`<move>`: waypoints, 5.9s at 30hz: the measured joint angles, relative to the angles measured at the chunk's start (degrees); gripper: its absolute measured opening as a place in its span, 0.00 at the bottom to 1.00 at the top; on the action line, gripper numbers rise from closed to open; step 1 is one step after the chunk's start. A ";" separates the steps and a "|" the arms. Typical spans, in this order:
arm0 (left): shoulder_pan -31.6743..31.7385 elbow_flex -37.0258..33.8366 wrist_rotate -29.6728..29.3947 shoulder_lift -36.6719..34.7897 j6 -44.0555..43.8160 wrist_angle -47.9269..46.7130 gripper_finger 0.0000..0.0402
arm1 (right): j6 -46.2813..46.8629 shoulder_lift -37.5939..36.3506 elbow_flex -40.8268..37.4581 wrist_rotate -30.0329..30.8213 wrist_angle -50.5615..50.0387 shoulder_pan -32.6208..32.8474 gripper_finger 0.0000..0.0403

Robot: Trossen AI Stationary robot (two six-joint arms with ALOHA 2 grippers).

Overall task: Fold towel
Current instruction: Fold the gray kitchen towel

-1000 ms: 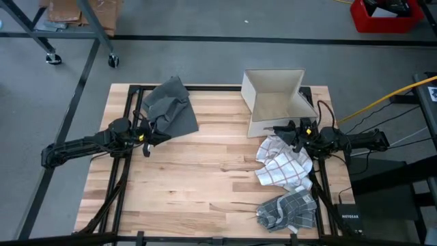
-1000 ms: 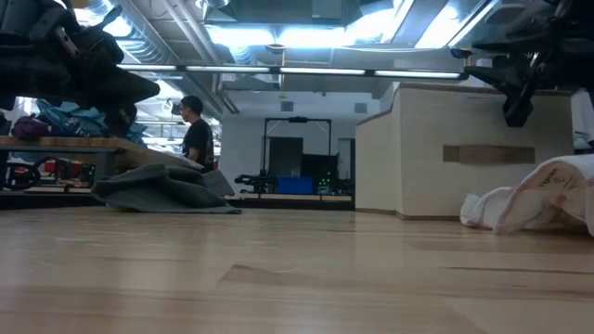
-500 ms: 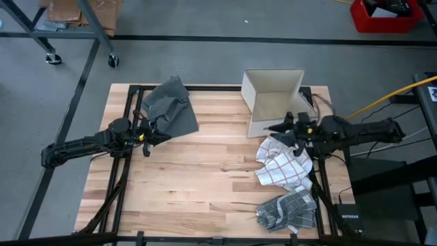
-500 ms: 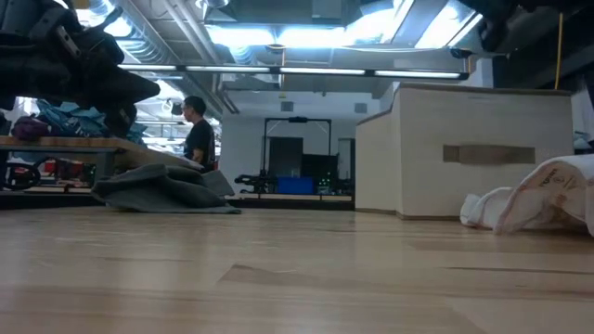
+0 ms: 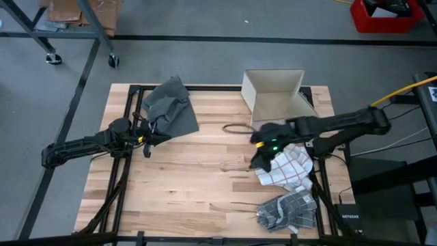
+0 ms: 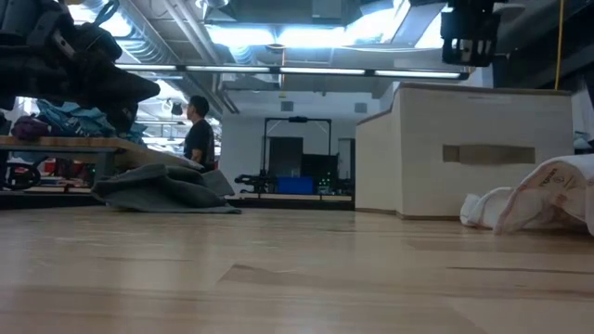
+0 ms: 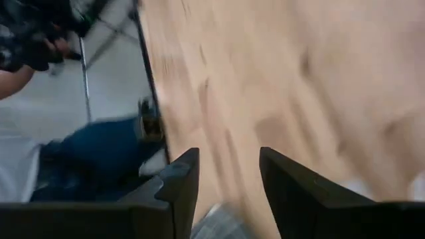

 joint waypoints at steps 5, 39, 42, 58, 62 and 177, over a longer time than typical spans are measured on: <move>-0.01 0.00 0.00 -0.01 -0.38 0.00 0.01 | 4.26 11.38 10.31 -5.60 -8.39 0.04 0.41; -0.02 0.00 0.02 -0.03 -5.10 0.25 0.01 | -68.56 46.54 25.34 41.45 21.21 -6.53 0.41; -0.01 0.00 0.02 -0.04 -5.13 0.28 0.01 | -68.56 48.90 25.33 41.10 26.42 -8.37 0.41; 0.00 0.00 0.02 -0.02 -5.17 0.36 0.01 | -69.57 57.32 25.86 33.73 40.06 -14.32 0.41; 0.00 0.00 0.02 -0.02 -5.52 0.37 0.01 | -69.59 58.66 25.86 33.59 39.84 -14.78 0.41; 3.70 0.04 -18.94 28.87 -10.35 9.77 0.48 | -87.81 36.97 74.43 71.47 11.86 -6.78 0.02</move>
